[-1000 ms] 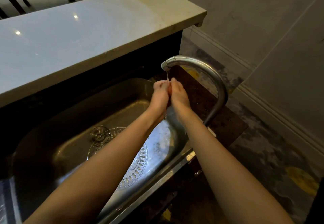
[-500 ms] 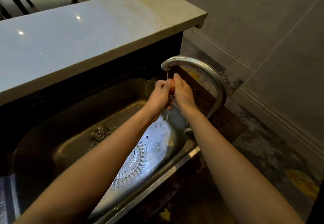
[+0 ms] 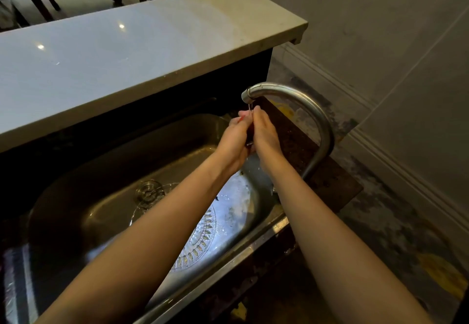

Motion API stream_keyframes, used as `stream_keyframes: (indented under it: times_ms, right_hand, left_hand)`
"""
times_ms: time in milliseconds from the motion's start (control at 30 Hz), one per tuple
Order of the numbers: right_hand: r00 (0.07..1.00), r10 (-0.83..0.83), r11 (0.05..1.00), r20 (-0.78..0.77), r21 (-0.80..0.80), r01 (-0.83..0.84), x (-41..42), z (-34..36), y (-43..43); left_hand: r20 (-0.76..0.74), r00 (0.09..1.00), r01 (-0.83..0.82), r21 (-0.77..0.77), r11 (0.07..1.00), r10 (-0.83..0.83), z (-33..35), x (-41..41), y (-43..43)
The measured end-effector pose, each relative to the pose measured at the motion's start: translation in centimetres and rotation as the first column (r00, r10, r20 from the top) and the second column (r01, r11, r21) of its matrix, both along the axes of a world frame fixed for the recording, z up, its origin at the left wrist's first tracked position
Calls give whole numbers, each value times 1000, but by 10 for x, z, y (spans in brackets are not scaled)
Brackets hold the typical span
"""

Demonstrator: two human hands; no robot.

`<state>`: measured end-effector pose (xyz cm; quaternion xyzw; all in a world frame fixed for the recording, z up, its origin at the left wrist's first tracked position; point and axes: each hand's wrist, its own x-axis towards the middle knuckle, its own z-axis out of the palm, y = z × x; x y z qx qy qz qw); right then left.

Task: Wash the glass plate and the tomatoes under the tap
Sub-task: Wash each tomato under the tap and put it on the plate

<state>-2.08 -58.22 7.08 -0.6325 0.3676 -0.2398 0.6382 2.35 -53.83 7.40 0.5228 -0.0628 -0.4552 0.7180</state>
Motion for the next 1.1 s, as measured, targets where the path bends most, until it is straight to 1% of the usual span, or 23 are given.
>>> stream_keyframes:
  times_ms: [67,100,167,200,233,300,333,400,500,533,567,600,667,700,733,800,833,900,933,967,1000,1033,1100]
  right_hand:
    - [988,153,986,34,-76,-150,-7,-3,2]
    - [980,195,976,48,-105,-190,-11,-4,2]
    - [978,198,974,62,-123,-189,-13,-6,1]
    - [988,144,984,52,-112,-138,-11,-5,2]
    - [999,43,997,21,-67,-41,-6,-2,3]
    - [985,-168,983,-37,67,171,2,6,0]
    - [978,-206,974,-44,89,209,5,8,-2]
    - [990,-129,992,-59,0,129,5,8,-3]
    - [991,120,974,-60,-184,-129,-4,3,1]
    - [982,183,955,-52,-227,-190,-8,0,4]
    - [981,189,952,-51,-235,-196,-9,-2,4]
    - [991,121,973,-53,-190,-130,-8,-2,2]
    - [991,-95,995,-99,-24,93,-5,5,-4]
    - [983,-154,985,-100,58,160,-3,7,-8]
    - [981,-169,979,-94,96,177,-1,9,-9]
    - [991,-91,995,-102,33,95,-3,10,-4]
    - [996,0,999,-94,-48,-5,-5,9,0]
    - [981,178,958,-74,-213,-190,-9,3,8]
    - [975,207,945,-76,-243,-219,-11,0,11]
    - [982,174,957,-78,-224,-187,-10,0,10]
    - [993,90,982,-72,-159,-101,-8,0,7]
    - [997,-18,998,-77,-57,14,-5,3,4]
    - [981,-186,962,-55,191,194,-2,6,-3]
  left_hand:
    - [9,1000,-23,30,999,23,4,9,2]
    - [-1,1000,-11,56,998,11,6,14,4]
    - [5,999,36,108,993,-37,6,19,5]
    - [29,998,49,131,990,-54,6,18,5]
    - [48,997,49,137,989,-56,5,14,4]
    - [23,999,38,70,997,-40,4,2,2]
    - [-17,999,35,21,999,-34,4,-2,1]
    - [-65,998,23,-29,999,-25,4,-2,2]
    - [-29,1000,10,37,999,-9,8,10,5]
    - [-13,1000,18,58,998,-18,9,12,5]
    - [-11,1000,28,70,997,-27,9,11,4]
    - [-19,999,38,75,996,-37,10,9,4]
    - [-54,996,76,27,997,-74,8,2,3]
    - [-59,993,99,-16,995,-100,6,-1,2]
    - [-56,992,115,-51,992,-117,5,-2,2]
    - [-70,994,83,-51,995,-86,7,1,3]
    - [-86,995,48,-22,999,-50,8,5,3]
    - [-77,997,16,44,999,-13,6,13,4]
    - [-65,998,19,61,998,-15,4,14,4]
    - [-53,998,23,68,997,-20,3,13,4]
    - [-44,999,25,63,998,-23,3,9,4]
    - [-36,999,32,48,998,-31,3,4,3]
    - [2,997,81,3,997,-81,2,-4,4]
